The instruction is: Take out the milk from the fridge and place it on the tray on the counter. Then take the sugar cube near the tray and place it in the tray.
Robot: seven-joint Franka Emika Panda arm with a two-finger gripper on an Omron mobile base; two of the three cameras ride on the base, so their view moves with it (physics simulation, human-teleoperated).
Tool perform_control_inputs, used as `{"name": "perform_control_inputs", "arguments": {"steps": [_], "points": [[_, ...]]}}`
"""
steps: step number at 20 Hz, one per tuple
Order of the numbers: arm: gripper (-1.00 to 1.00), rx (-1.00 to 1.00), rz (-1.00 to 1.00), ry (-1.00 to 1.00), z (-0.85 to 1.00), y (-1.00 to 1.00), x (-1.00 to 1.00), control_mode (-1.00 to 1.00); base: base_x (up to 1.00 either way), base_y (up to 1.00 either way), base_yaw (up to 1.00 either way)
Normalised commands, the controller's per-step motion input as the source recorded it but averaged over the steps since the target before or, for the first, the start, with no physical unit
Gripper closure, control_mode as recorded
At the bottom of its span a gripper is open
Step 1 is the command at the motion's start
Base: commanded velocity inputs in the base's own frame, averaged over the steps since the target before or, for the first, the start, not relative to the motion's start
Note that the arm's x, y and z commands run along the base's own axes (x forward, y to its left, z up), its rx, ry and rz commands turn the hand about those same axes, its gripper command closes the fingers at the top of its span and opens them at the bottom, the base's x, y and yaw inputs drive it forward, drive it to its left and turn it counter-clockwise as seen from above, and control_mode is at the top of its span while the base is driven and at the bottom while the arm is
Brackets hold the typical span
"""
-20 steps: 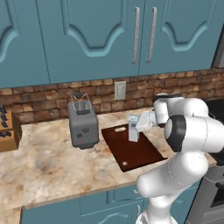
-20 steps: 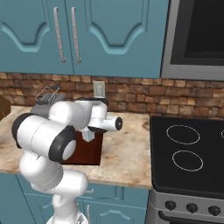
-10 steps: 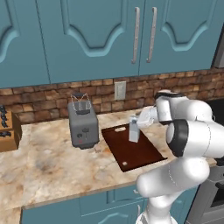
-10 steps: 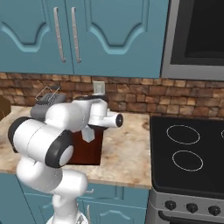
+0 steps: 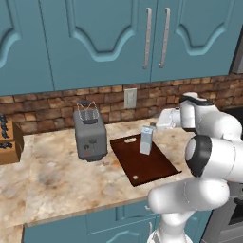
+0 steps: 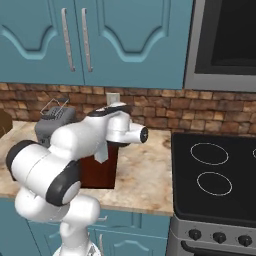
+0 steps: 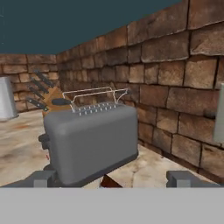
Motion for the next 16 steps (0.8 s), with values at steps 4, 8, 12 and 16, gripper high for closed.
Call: {"name": "perform_control_inputs", "arguments": {"steps": [4, 8, 12, 16], "points": [[-1.00, 0.09, 0.00, -0.09, 0.52, -0.42, -0.42, -1.00, 0.00, 0.00, 0.00], [-1.00, 0.07, -0.01, 0.00, 0.45, -0.22, -0.97, -1.00, 0.00, 0.00, 0.00], [-1.00, 0.04, -0.05, 0.00, 0.38, -0.04, -1.00, -1.00, 0.00, 0.00, 0.00], [-1.00, 0.11, -0.07, -0.05, 0.92, 0.00, -1.00, -1.00, 0.00, 0.00, 0.00]]}}
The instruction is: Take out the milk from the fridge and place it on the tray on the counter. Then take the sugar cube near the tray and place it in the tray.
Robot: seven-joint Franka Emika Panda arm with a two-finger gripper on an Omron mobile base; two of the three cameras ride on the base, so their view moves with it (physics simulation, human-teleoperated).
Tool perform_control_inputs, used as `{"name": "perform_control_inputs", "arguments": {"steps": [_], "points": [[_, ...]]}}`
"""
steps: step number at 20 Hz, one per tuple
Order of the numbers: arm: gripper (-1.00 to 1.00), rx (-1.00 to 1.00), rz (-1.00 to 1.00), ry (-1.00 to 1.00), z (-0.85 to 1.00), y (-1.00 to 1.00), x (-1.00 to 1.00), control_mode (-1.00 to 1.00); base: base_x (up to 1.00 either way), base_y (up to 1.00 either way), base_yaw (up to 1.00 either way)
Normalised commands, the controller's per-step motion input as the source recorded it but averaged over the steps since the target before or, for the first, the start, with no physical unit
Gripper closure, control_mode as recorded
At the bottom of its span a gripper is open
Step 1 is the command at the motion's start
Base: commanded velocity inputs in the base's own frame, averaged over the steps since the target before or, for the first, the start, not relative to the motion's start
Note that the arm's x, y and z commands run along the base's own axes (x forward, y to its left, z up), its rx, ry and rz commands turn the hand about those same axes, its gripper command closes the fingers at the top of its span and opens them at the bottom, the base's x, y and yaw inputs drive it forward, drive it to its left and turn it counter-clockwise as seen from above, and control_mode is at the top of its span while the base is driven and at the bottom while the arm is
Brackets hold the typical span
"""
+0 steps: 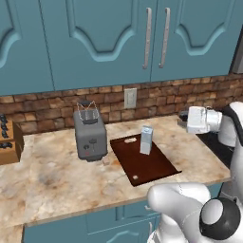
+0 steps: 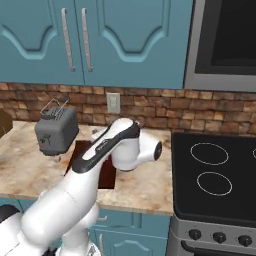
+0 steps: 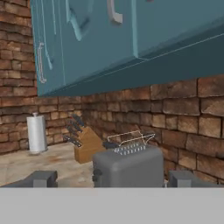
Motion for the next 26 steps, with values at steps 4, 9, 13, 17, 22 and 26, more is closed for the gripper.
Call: {"name": "perform_control_inputs", "arguments": {"steps": [4, 9, 13, 17, 22, 26], "points": [[-1.00, 0.08, -0.13, 0.00, 0.64, -0.02, -1.00, -1.00, 0.00, 0.00, 0.00], [-1.00, 0.02, -0.17, 0.02, 0.87, 0.01, -0.98, -1.00, 0.00, 0.00, 0.00], [-1.00, 0.00, -0.30, 0.07, 0.66, 0.19, -0.83, -1.00, 0.00, 0.00, 0.00], [-1.00, 0.00, -0.22, 0.24, 0.38, 0.29, -0.57, -1.00, 0.00, 0.00, 0.00], [-1.00, 0.00, -0.12, 0.40, 0.75, 0.33, -0.21, -1.00, 0.00, 0.00, 0.00], [-1.00, -0.04, -0.20, 0.35, 0.06, 0.80, -0.23, -1.00, 0.00, 0.00, 0.00]]}}
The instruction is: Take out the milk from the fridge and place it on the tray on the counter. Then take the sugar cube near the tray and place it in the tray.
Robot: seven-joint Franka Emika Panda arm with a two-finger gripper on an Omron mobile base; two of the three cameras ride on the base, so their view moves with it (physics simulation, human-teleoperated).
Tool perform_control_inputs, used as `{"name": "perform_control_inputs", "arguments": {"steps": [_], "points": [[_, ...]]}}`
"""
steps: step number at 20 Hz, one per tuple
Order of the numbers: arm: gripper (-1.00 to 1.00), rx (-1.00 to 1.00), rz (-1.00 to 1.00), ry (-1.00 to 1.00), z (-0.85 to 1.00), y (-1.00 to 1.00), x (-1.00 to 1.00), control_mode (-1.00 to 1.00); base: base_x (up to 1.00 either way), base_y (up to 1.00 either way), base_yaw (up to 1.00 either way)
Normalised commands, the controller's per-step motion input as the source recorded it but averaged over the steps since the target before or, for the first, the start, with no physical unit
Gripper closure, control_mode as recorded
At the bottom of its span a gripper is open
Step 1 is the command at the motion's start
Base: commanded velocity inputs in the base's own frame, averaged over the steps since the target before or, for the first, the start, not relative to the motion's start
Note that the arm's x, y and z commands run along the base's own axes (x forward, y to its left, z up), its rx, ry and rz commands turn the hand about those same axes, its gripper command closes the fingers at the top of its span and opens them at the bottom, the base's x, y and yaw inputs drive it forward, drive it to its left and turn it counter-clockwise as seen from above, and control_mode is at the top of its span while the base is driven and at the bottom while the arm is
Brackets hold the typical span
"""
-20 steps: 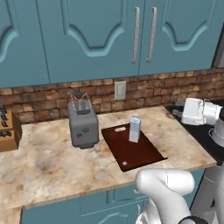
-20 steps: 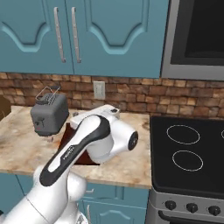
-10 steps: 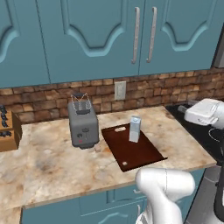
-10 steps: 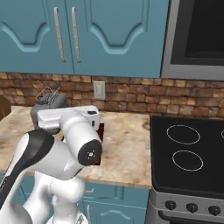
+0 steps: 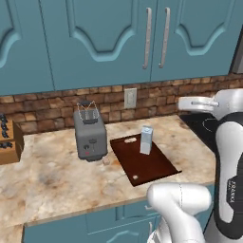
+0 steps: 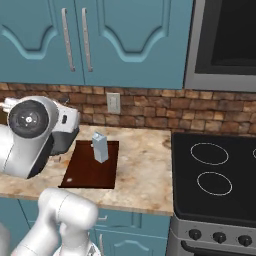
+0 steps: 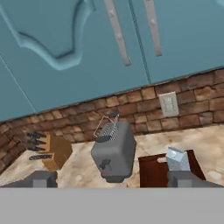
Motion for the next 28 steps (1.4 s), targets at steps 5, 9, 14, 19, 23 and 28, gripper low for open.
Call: {"name": "perform_control_inputs", "arguments": {"steps": [5, 9, 14, 19, 23, 28], "points": [[-1.00, -0.15, -0.23, 0.13, -0.28, 0.95, -0.28, -1.00, 0.00, 0.00, 0.00], [-1.00, -0.24, -0.28, 0.12, -0.30, 0.70, -0.03, -1.00, 0.00, 0.00, 0.00], [-1.00, -0.17, -0.22, 0.14, -0.22, 0.53, 0.13, -1.00, 0.00, 0.00, 0.00], [-1.00, 0.01, -0.03, 0.27, -0.28, 0.04, 0.05, -1.00, 0.00, 0.00, 0.00], [-1.00, 0.06, 0.02, 0.15, -0.55, 0.00, 0.00, -1.00, 0.00, 0.00, 0.00], [-1.00, 0.09, 0.02, 0.06, -0.60, 0.00, 0.11, -1.00, 0.00, 0.00, 0.00]]}}
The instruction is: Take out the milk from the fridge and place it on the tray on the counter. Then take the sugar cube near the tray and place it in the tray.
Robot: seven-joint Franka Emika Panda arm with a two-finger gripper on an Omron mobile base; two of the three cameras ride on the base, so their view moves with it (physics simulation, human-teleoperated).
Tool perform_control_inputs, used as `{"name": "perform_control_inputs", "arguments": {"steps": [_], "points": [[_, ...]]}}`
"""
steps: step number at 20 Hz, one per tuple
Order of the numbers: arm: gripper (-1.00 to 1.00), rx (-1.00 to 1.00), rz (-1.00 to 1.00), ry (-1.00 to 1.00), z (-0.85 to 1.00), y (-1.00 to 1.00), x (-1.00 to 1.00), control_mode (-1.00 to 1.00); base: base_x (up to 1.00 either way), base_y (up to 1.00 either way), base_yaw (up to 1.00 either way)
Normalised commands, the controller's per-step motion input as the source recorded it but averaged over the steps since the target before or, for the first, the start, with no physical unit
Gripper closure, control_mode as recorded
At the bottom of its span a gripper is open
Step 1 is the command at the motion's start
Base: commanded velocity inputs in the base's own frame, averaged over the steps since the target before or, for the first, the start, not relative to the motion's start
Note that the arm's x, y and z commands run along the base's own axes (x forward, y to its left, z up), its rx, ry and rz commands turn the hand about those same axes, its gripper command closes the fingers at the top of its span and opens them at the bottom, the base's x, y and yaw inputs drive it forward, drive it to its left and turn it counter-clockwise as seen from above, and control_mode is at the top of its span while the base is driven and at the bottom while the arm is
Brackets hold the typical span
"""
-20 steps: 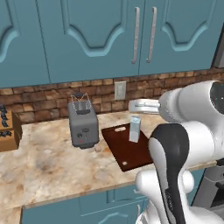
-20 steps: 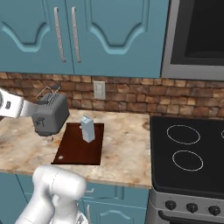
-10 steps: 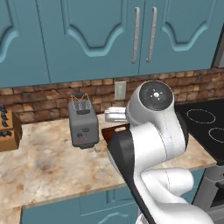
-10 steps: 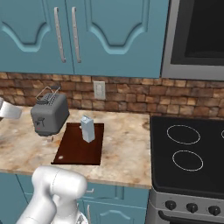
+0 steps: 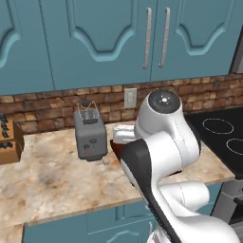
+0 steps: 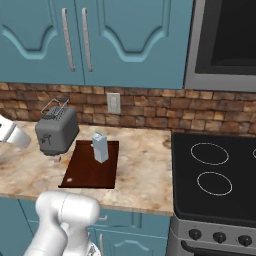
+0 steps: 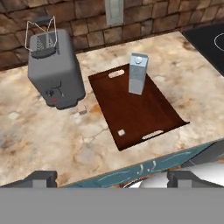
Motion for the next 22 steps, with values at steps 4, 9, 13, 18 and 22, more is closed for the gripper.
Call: {"name": "perform_control_inputs", "arguments": {"steps": [4, 9, 13, 18, 22], "points": [[-1.00, 0.20, 0.05, 0.02, -0.48, 0.00, 0.24, -1.00, 0.00, 0.00, 0.00], [-1.00, -0.05, 0.01, 0.00, -0.29, 0.11, 0.16, -1.00, 0.00, 0.00, 0.00], [-1.00, -0.08, 0.00, 0.03, -0.33, 0.18, 0.22, -1.00, 0.00, 0.00, 0.00], [-1.00, 0.00, 0.00, 0.09, -0.18, 0.07, 0.52, -1.00, 0.00, 0.00, 0.00], [-1.00, -0.02, 0.00, 0.01, -0.23, 0.06, 0.42, -1.00, 0.00, 0.00, 0.00]]}}
